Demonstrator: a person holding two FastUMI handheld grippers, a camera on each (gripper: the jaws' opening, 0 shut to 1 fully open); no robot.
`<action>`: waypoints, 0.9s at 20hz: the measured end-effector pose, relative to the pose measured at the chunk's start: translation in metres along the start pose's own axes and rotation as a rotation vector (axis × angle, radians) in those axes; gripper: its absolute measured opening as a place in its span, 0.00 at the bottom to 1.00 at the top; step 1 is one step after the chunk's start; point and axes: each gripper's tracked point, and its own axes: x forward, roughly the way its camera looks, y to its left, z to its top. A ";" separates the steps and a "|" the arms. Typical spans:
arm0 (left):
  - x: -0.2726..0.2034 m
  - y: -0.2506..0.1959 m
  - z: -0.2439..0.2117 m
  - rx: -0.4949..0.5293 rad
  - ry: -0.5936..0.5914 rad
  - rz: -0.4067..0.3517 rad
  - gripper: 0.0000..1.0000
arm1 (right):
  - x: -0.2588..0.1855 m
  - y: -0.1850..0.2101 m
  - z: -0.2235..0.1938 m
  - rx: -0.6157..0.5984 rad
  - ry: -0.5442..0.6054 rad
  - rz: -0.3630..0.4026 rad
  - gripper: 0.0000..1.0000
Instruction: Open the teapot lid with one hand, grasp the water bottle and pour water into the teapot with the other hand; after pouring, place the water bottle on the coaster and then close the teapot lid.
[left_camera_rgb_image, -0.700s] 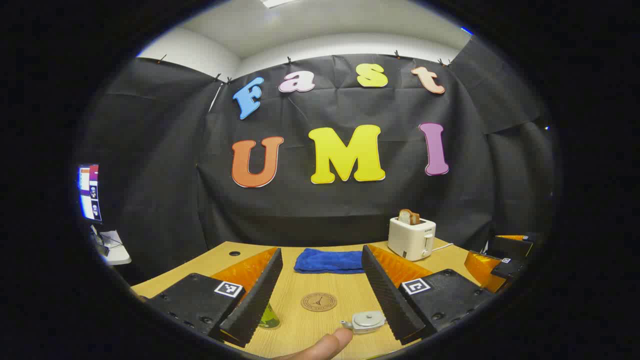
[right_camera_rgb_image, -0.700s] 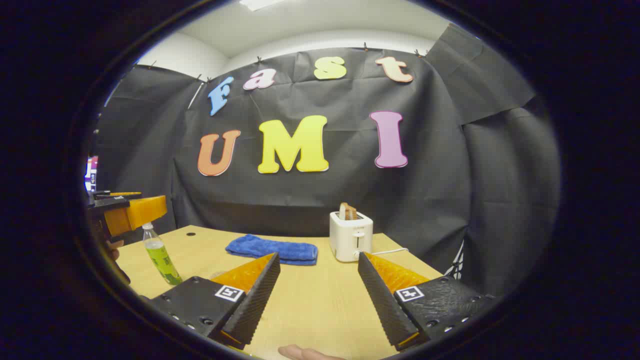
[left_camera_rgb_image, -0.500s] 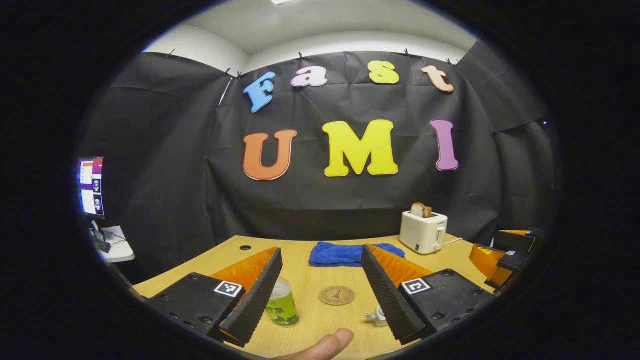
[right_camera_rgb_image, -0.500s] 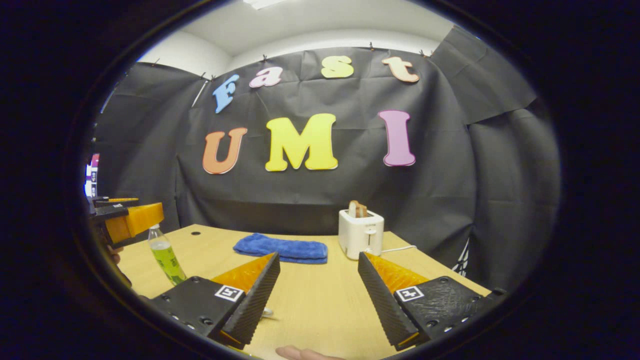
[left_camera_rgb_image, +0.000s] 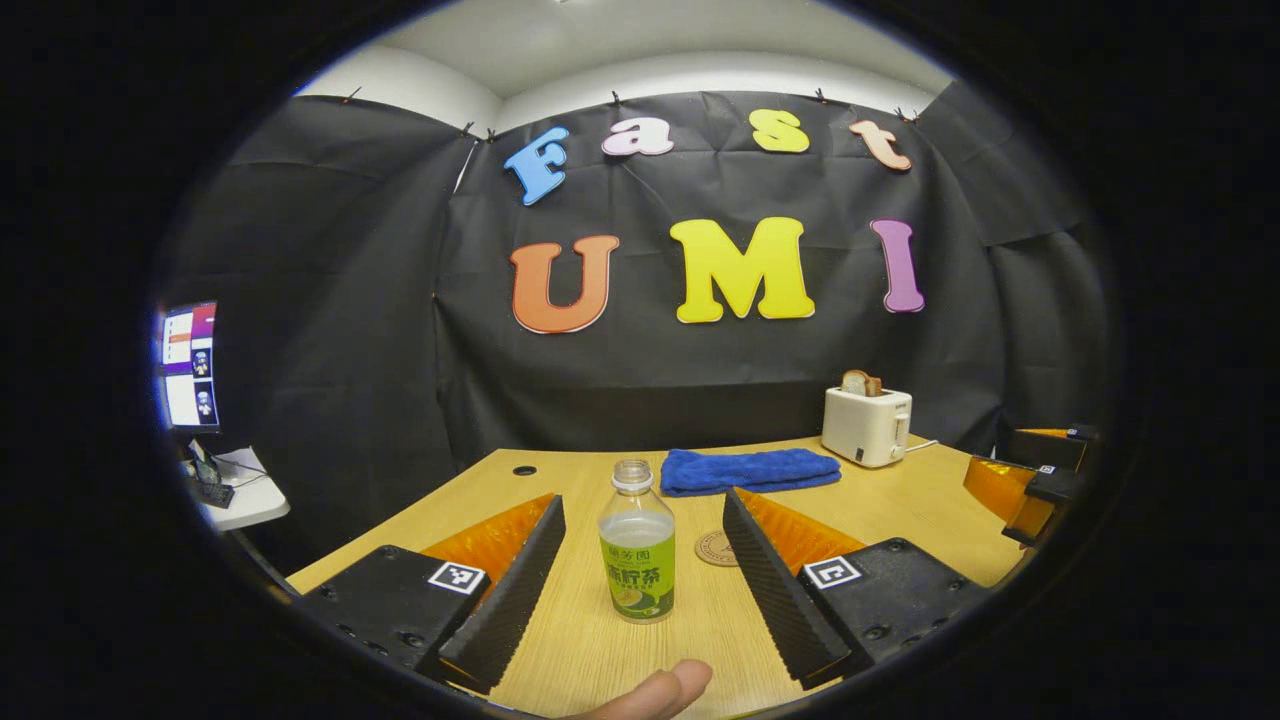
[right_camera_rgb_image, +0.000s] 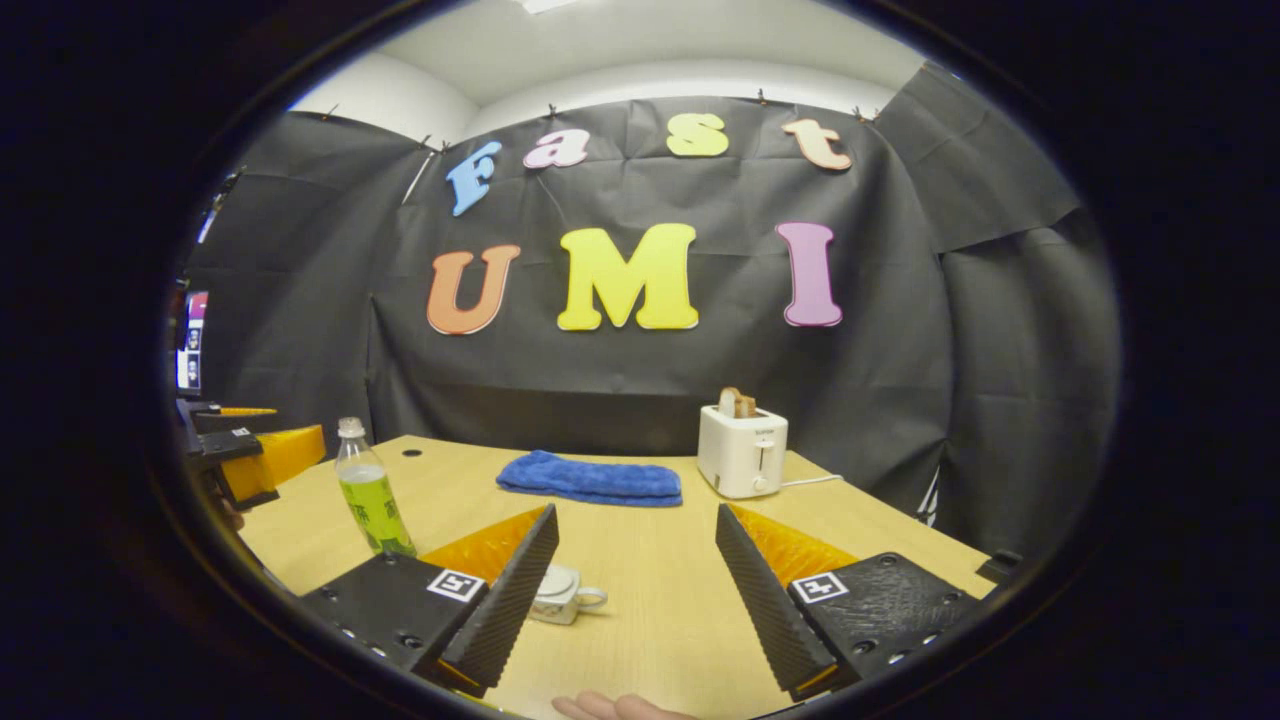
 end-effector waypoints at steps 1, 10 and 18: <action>-0.001 0.000 -0.001 -0.001 0.000 -0.004 0.99 | 0.002 0.001 -0.001 0.001 -0.003 0.003 0.95; -0.002 -0.001 -0.022 0.010 0.011 -0.006 0.99 | 0.042 0.016 -0.047 -0.045 0.052 0.054 0.95; 0.001 0.001 -0.047 0.030 0.047 -0.010 0.99 | 0.075 0.061 -0.080 -0.060 0.125 0.114 0.94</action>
